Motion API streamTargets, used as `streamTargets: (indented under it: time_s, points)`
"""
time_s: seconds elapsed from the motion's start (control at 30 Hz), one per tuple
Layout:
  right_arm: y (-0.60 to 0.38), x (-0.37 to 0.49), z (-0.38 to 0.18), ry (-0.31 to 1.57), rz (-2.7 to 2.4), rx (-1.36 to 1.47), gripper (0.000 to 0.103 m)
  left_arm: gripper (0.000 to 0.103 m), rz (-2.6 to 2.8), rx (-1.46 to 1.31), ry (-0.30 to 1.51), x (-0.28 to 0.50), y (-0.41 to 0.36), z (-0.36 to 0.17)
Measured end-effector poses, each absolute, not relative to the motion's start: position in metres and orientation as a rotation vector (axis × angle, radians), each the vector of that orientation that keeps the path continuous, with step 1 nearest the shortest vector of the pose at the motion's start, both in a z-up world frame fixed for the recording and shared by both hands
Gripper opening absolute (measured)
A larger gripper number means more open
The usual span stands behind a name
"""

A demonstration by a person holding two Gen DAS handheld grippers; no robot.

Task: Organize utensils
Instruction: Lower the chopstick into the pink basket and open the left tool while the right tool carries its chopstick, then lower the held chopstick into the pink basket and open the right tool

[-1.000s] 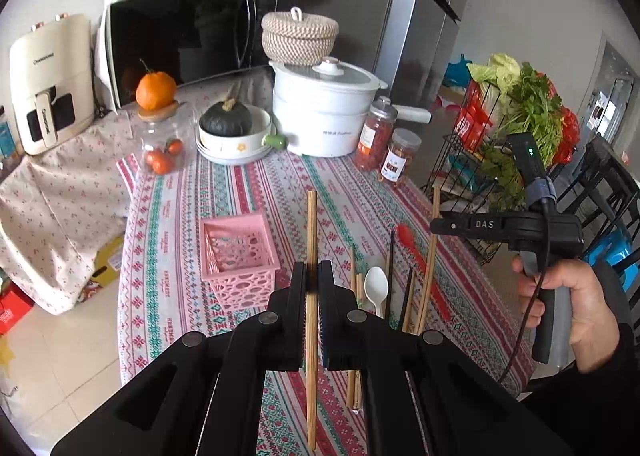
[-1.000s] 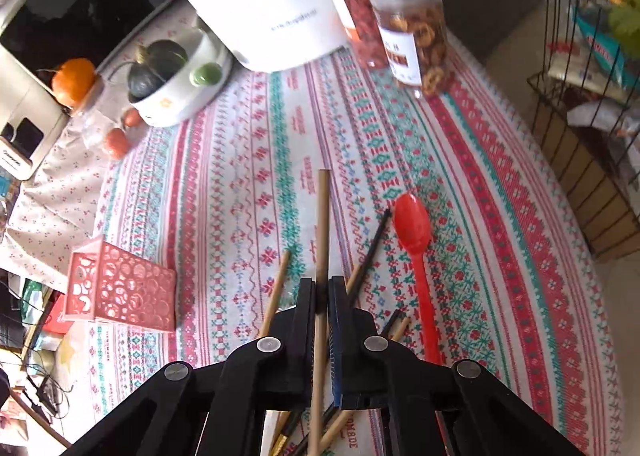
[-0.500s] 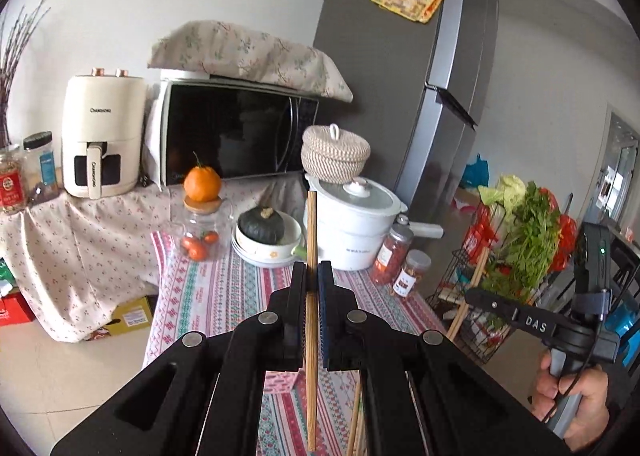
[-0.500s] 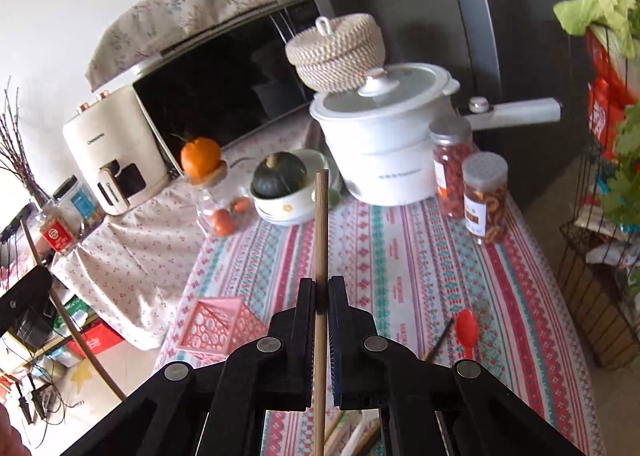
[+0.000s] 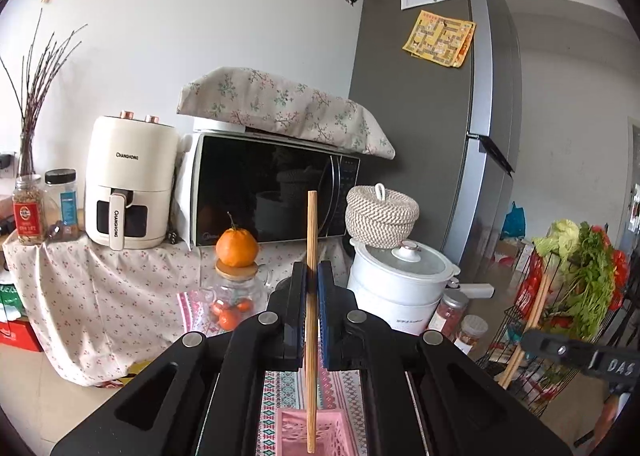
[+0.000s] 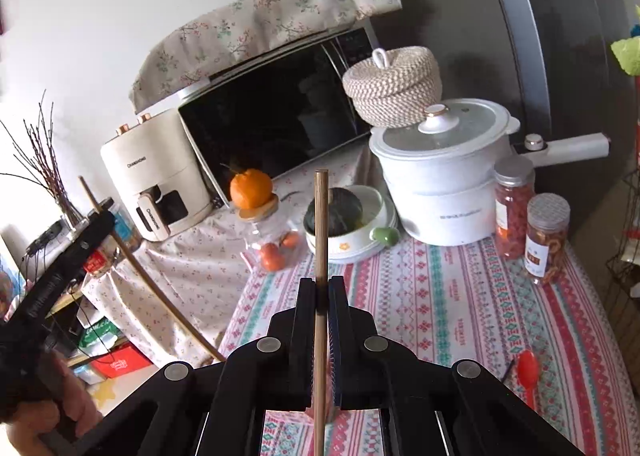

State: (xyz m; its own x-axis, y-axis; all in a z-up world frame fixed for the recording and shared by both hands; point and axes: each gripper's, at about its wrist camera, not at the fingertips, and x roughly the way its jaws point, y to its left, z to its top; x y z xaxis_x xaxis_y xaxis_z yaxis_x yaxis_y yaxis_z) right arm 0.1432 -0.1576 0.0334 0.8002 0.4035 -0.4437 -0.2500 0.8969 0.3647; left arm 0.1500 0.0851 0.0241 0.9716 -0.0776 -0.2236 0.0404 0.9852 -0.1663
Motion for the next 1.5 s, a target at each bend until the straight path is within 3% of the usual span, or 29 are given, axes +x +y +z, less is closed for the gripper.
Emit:
streamTargets:
  time_s: [0.47,0.5,0.53,0.6,0.7,0.93,1.13,1.5]
  points:
    - [-0.133,0.155,0.022,0.541,0.373,0.280,0.005,0.007,-0.074,-0.196,0.423,0.204,0.095,-0.045]
    - [-0.132,0.155,0.022,0.535,0.375,0.278,0.005,0.016,-0.083,-0.213,0.450,0.207,0.097,-0.046]
    - [-0.130,0.156,0.024,0.528,0.377,0.276,0.005,0.035,-0.080,-0.228,0.478,0.209,0.099,-0.048]
    - [-0.127,0.157,0.027,0.515,0.379,0.278,0.005,0.056,-0.070,-0.255,0.489,0.205,0.105,-0.045]
    - [-0.125,0.162,0.033,0.496,0.381,0.295,0.005,0.058,-0.054,-0.240,0.508,0.195,0.109,-0.034]
    - [-0.116,0.183,0.035,0.454,0.379,0.336,0.005,0.081,0.073,-0.146,0.697,0.170,0.117,-0.028]
    - [-0.098,0.201,0.018,0.467,0.353,0.297,0.005,0.084,0.062,-0.198,0.845,0.150,0.125,-0.059]
    - [-0.070,0.227,-0.029,0.625,0.326,0.196,0.005,0.084,0.051,-0.223,0.931,0.162,0.126,-0.082]
